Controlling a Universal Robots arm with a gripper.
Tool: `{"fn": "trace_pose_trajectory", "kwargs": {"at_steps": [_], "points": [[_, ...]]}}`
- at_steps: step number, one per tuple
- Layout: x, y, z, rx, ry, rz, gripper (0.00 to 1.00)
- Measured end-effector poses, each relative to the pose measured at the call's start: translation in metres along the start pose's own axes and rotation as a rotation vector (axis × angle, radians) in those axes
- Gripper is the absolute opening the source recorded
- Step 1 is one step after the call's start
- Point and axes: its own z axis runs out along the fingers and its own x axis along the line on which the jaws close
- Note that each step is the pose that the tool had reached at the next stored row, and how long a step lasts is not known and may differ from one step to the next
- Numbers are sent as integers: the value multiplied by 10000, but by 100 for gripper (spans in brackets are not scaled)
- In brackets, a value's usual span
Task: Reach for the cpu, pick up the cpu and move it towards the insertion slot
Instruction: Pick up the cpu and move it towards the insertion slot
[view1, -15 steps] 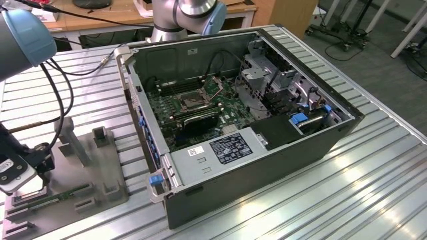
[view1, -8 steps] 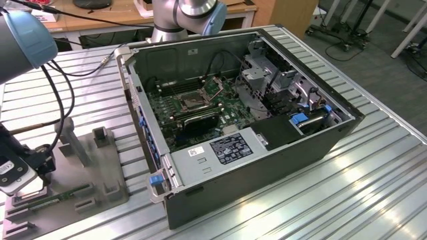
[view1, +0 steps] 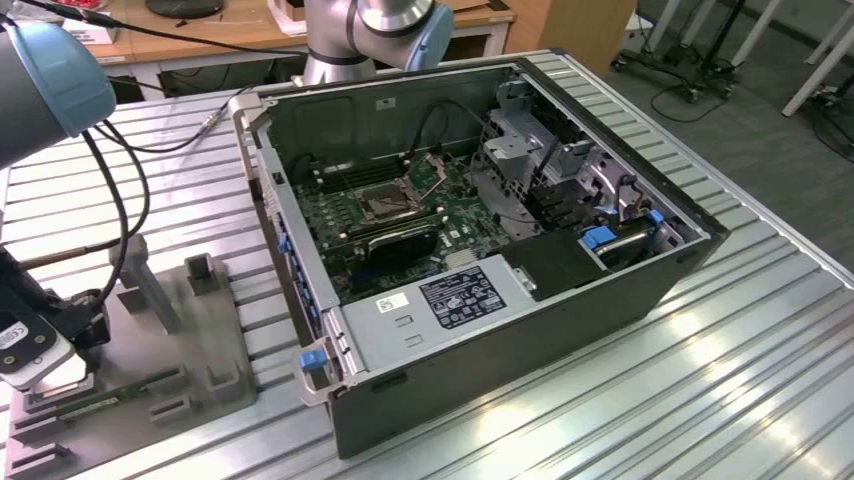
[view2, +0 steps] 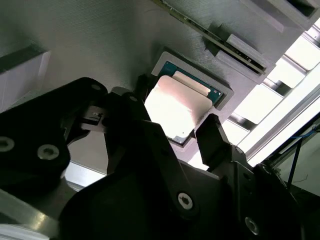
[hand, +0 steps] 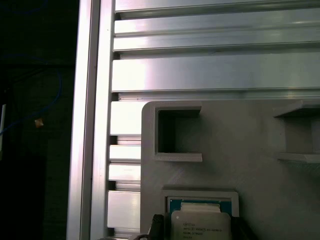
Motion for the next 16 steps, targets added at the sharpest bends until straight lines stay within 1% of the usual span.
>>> {"fn": "trace_pose_trajectory", "kwargs": {"at_steps": [2,3,7,8,16], "points": [[0,0,0,0,0,0,67],[0,0,0,0,1,0,59],[0,0,-1,1,1,0,58],[-1,0,-1,0,1,0,55],[-7,0,0,0,1,0,55]]}}
